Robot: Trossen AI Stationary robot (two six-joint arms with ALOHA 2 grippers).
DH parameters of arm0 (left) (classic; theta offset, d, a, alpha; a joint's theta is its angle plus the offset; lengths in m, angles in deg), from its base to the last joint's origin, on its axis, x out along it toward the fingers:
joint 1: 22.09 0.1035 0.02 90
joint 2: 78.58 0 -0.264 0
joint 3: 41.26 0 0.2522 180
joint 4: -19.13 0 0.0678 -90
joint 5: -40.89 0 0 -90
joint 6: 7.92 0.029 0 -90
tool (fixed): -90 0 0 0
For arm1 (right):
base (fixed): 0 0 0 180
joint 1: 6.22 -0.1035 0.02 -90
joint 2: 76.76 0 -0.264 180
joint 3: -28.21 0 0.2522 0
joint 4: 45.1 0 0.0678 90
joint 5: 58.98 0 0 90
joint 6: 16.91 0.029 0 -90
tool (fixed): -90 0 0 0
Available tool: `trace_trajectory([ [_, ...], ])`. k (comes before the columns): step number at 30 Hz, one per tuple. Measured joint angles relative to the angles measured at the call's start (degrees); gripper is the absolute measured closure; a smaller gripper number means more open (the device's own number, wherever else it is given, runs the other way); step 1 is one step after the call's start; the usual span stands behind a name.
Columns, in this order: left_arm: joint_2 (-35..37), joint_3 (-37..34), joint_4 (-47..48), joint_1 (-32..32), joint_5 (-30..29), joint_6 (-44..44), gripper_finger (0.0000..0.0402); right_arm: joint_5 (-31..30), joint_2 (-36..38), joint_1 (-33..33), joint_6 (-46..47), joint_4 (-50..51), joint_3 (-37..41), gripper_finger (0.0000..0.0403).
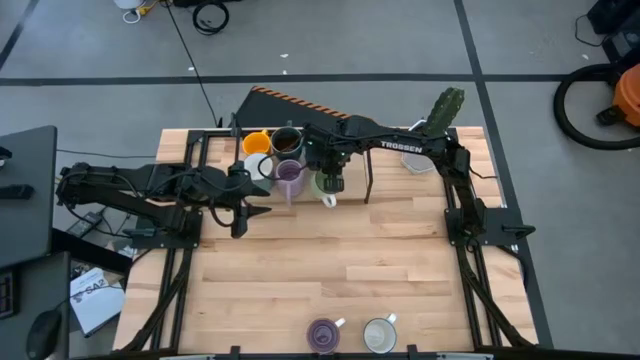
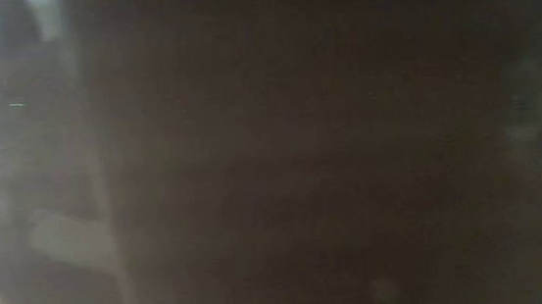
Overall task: Place coffee mugs
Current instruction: Put the green mug on the shelf
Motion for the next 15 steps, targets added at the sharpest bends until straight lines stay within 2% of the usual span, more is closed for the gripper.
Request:
trace_trajectory([
  [15,0.0,0.0,0.1,0.0,0.0,-0.1,0.021,1.1,-3.2,1.6,0.2,-3.2,0.5,0.0372],
])
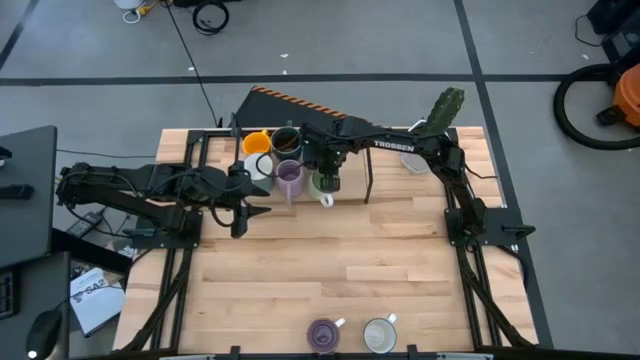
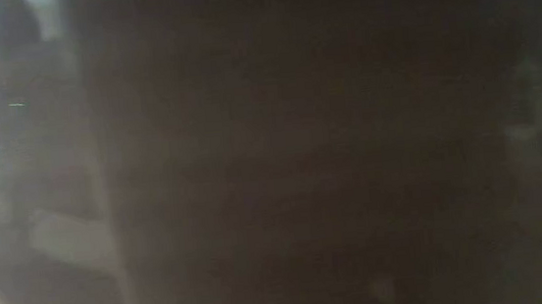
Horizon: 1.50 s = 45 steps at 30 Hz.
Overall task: Place coffee mugs
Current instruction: Put the green mug on the shelf
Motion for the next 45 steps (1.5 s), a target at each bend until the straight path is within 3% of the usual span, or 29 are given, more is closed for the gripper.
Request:
trace_trajectory([
  [36,0.0,0.0,0.3,0.0,0.0,-0.2,0.021,1.0,0.0,1.0,1.0,0.3,0.1,0.0363],
  [45,0.0,0.0,0.3,0.0,0.0,-0.4,0.021,1.1,0.0,1.5,4.1,-0.9,0.1,0.0324],
])
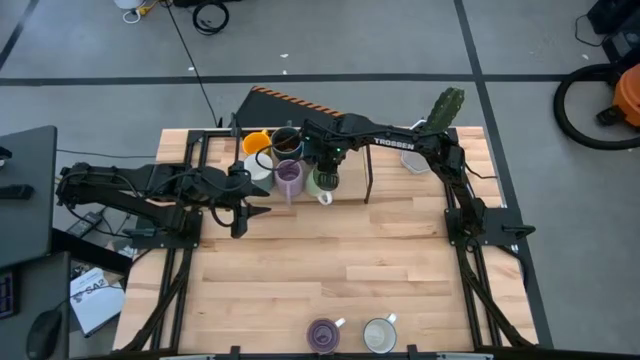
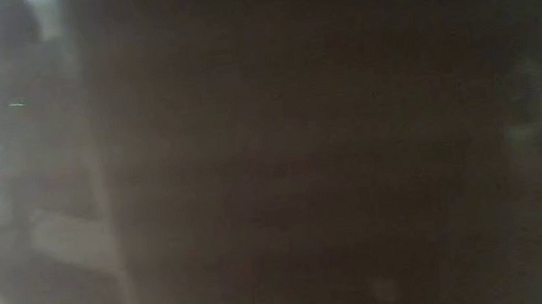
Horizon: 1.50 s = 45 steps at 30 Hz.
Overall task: Place coffee mugs
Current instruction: Put the green mug on the shelf
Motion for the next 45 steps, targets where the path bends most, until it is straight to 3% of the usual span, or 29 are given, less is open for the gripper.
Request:
trace_trajectory([
  [9,0.0,0.0,0.1,0.0,0.0,0.0,0.021,0.2,0.0,0.5,5.9,-1.3,0.0,0.0292],
  [21,0.0,0.0,0.6,0.0,0.0,-1.0,0.021,0.1,0.6,0.5,6.7,-1.4,0.0,0.0253],
  [28,0.0,0.0,0.8,0.0,0.0,-1.1,0.021,-0.9,2.1,0.6,6.5,-0.9,-3.0,0.0252],
  [37,0.0,0.0,2.1,0.0,2.1,-1.5,0.021,-1.1,3.5,-0.4,6.5,10.7,-5.5,0.0253],
  [45,0.0,0.0,2.3,-0.4,2.8,-3.1,0.021,-4.3,3.3,-1.8,6.3,9.7,1.6,0.0253],
])
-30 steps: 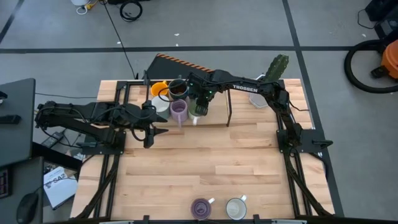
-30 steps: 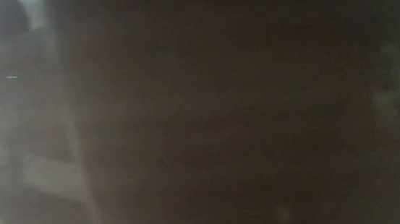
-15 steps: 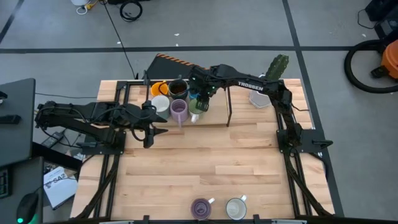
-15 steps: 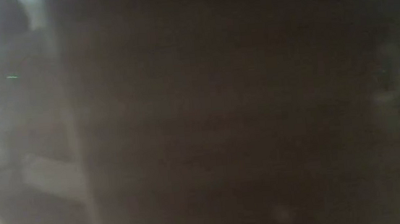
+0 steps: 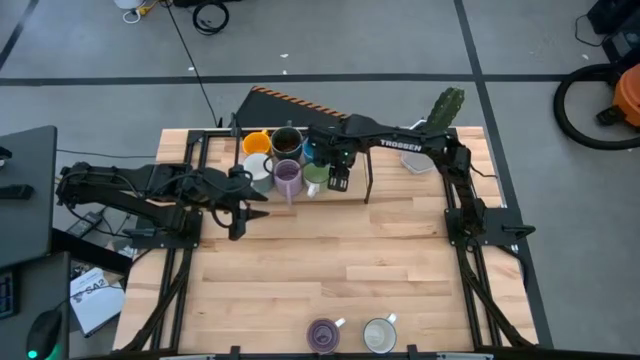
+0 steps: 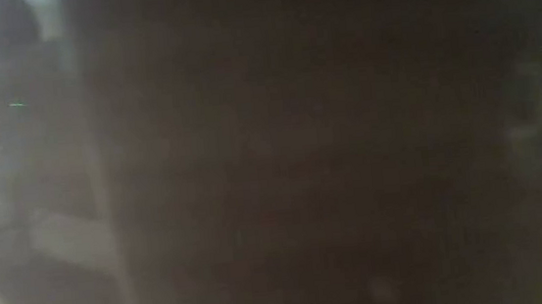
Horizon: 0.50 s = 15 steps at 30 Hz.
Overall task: Place coffee mugs
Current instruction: Put the green mug on the shelf, then put the blue patterned mug on the shelf
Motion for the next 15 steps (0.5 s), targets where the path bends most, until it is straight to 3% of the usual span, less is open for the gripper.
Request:
trace_trajectory([
  [15,0.0,0.0,0.0,-1.9,0.0,-2.0,0.021,-10.1,-0.1,0.1,-1.5,-8.7,4.1,0.0253],
])
